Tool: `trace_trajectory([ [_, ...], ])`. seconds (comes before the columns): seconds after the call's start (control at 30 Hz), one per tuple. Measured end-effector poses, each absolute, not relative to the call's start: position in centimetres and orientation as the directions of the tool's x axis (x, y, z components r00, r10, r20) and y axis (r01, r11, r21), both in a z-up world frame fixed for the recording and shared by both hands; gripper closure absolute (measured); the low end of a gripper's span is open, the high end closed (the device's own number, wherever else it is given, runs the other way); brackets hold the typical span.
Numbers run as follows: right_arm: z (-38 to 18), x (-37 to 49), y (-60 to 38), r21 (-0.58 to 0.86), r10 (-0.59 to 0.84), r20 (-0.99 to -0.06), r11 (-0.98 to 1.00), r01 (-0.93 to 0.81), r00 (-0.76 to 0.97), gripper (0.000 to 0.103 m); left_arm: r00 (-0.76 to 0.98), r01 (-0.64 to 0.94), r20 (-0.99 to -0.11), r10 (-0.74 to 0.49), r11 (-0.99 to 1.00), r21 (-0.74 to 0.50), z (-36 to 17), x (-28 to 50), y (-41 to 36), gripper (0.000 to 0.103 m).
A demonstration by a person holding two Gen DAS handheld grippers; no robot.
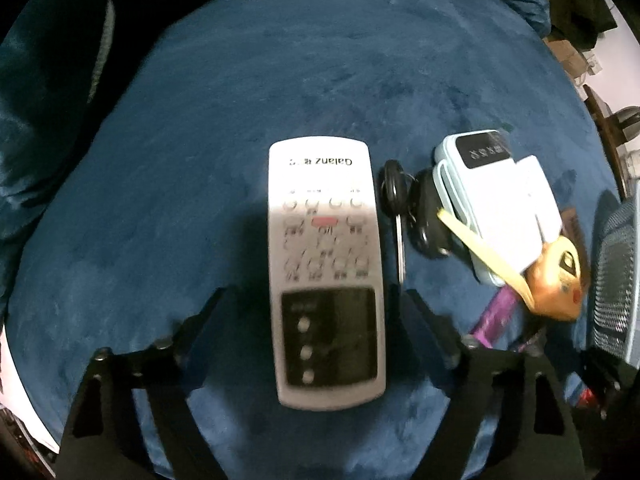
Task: Organize rigid objects
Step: 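Grasp the white Galanz remote with the left tool while the right tool grasps the Handa battery pack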
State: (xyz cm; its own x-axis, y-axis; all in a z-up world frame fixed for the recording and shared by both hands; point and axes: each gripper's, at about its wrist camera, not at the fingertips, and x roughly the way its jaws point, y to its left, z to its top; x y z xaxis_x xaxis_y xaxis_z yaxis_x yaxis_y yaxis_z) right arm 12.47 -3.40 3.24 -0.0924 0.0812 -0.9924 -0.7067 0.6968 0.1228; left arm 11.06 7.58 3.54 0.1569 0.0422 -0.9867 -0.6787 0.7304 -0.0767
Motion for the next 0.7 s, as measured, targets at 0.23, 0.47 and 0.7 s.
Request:
trace_trajectory([
  [0.23, 3.1, 12.7, -3.4, 0.136, 0.089, -0.991, 0.700, -0.701, -0.103, 0.048, 0.158, -0.654, -0.985, 0.063, 0.754, -0.057, 2.8, 10.5, 7.4, 0.045],
  [0.47, 3.2, 13.8, -3.8, 0.147, 0.097, -0.989, 0.700, -0.699, -0.110, 0.048, 0.156, -0.661, -0.987, 0.033, 0.746, -0.079, 3.0, 6.8, 5.9, 0.045],
  [0.7, 3.3, 13.1, -3.5, 0.122, 0.079, -0.993, 0.690, -0.714, -0.092, 0.049, 0.170, -0.658, -0.986, 0.006, 0.745, -0.109, 1.8, 6.6, 8.2, 0.045],
])
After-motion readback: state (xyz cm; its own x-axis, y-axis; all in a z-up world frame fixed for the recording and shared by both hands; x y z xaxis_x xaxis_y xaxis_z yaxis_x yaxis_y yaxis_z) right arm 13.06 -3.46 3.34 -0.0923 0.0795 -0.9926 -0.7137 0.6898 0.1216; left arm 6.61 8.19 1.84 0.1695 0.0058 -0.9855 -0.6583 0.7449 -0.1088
